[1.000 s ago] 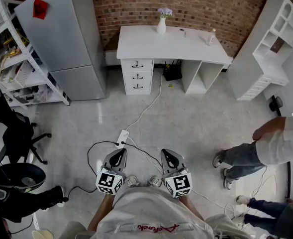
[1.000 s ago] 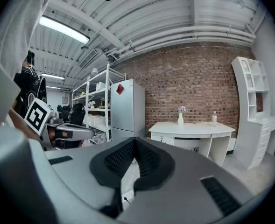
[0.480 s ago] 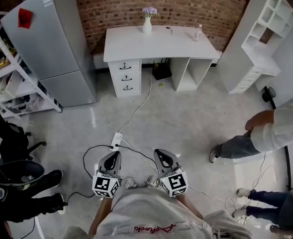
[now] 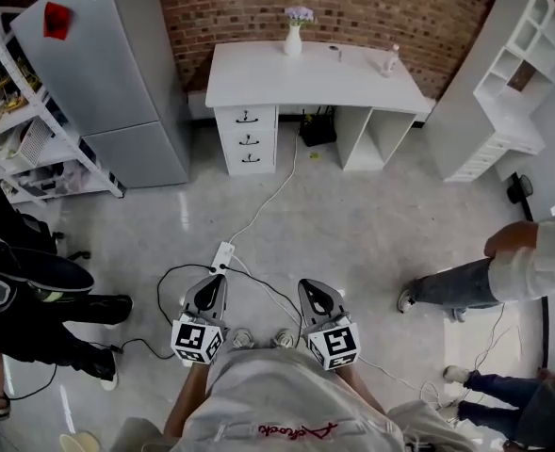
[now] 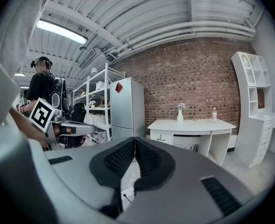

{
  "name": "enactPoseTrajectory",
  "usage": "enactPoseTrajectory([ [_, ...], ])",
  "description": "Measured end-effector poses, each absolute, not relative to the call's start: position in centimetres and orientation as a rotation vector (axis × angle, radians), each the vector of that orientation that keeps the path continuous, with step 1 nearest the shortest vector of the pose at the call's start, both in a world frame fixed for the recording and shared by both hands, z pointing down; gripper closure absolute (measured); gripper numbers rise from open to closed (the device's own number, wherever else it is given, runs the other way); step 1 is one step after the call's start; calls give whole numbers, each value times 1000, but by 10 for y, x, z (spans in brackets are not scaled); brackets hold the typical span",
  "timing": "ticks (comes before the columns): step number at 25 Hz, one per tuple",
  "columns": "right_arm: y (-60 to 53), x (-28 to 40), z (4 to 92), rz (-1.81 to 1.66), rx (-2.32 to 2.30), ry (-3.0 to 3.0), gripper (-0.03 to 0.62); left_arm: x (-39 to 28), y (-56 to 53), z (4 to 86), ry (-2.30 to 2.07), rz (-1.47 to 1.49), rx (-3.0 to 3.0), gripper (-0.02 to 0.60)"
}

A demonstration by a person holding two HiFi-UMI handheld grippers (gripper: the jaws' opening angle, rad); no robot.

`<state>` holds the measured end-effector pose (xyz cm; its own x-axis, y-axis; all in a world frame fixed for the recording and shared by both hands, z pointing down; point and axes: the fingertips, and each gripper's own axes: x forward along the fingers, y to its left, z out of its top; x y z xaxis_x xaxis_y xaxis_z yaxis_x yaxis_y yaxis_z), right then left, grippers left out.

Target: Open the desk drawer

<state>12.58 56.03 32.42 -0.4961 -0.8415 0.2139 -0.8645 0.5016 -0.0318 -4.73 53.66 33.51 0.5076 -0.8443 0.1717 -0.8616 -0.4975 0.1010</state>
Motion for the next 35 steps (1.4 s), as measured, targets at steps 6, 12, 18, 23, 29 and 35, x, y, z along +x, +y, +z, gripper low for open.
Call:
enactPoseTrajectory([
  [6,552,150,332,203,1460,-2579,577,-37,532,342,-1515,182,2549,569],
  [12,551,168,344,250,1463,-2564,577,-32,530,349,-1530,211,2519,569],
  [18,538,168,355,289,1428,-2553,577,-23,518,361,-1503,229,2497,569],
  [23,500,153,361,276,1417,-2543,576,-36,479,372,-1492,207,2487,569],
  [29,427,130,361,275,1439,-2516,576,-58,403,373,-1480,167,2497,569],
  [35,348,93,348,238,1429,-2504,577,-94,329,368,-1471,136,2502,569],
])
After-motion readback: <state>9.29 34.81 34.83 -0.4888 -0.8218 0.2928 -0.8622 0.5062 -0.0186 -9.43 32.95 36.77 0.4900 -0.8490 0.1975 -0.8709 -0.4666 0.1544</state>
